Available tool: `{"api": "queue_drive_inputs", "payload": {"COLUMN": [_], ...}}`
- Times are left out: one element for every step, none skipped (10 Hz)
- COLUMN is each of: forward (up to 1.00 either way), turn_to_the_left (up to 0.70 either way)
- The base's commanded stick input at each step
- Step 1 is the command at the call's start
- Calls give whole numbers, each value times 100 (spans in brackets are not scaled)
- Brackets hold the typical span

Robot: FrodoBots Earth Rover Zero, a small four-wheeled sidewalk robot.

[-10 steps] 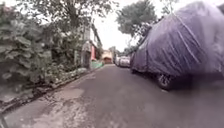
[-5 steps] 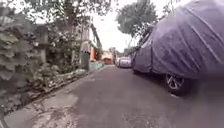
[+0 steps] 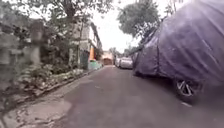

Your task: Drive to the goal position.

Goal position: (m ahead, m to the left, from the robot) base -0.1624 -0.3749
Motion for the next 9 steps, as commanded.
{"api": "queue_drive_inputs", "payload": {"forward": [0,0,0,0,0,0,0,0,0], "turn_to_the_left": [0,0,0,0,0,0,0,0,-3]}}
